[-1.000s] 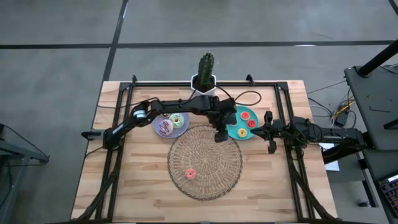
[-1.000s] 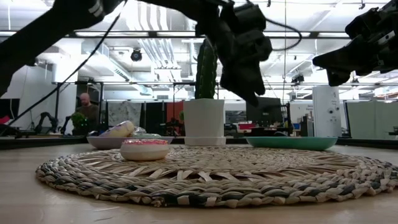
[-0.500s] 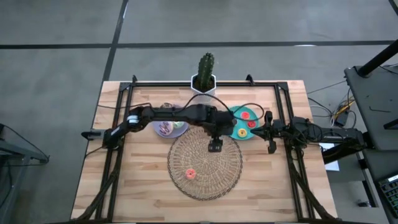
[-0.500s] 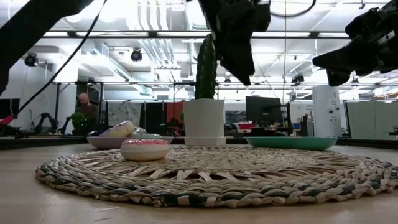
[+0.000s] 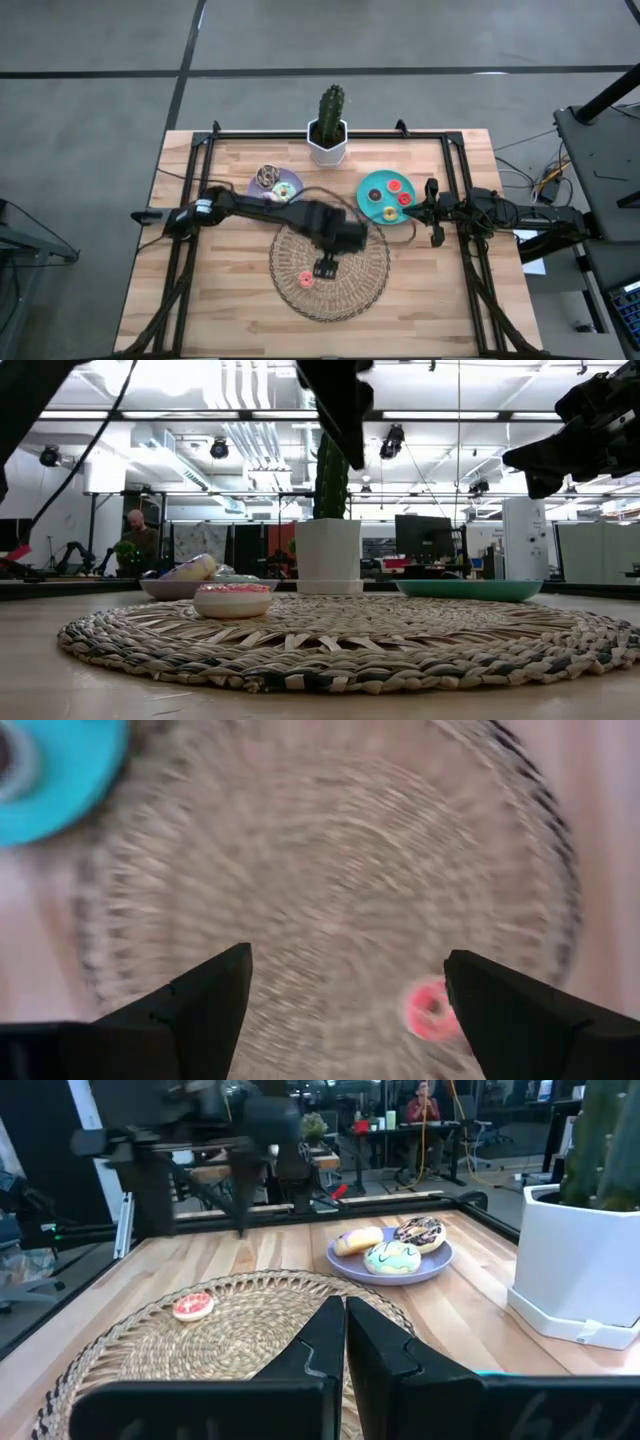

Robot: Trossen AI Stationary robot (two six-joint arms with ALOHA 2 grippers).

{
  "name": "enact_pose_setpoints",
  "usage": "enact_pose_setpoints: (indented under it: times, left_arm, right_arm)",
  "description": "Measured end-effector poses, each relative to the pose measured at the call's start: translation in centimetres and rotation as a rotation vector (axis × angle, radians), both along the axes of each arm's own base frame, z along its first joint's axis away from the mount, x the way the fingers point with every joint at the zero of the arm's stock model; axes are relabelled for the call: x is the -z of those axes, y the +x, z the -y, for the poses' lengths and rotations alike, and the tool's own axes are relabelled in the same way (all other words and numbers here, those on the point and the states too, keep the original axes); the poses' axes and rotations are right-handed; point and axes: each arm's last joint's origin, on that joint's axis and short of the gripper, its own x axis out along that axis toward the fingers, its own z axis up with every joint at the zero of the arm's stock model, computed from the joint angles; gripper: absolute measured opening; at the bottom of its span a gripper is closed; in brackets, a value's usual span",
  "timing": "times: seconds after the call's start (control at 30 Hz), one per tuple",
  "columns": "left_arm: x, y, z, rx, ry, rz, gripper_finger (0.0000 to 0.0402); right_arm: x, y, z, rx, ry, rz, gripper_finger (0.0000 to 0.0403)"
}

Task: Pick & Place donuts
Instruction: Put the small pink donut on the blue plate

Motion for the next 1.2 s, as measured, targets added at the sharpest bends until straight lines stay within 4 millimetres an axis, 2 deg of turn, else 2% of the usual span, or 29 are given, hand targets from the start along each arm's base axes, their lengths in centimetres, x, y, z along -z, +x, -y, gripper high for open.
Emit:
enact_pose_setpoints:
  times: [0.3,0.53,0.7,0.87,1.2]
  left_arm:
    - [-0.3,-2.7,6.7,0.131,-0.002,-0.065,0.0301]
    - [-0.2,-4.5,10.3,0.243,0.013,-0.088,0.03]
    - [-0.2,-5.1,11.6,0.316,0.028,-0.084,0.03]
    - [-0.3,-5.5,12.1,0.292,0.017,-0.085,0.03]
    - [-1.7,-6.2,11.9,0.301,0.0,0.005,0.03]
  right_arm:
    - [0.0,0.0,0.0,0.0,0.0,0.0,0.0009]
    - [0.0,0.0,0.0,0.0,0.0,0.0,0.0008]
    - [0.0,0.0,0.0,0.0,0.0,0.0,0.0009]
    - [0.0,0.0,0.0,0.0,0.0,0.0,0.0008]
    - [0.0,0.0,0.0,-0.001,0.0,0.0,0.0008]
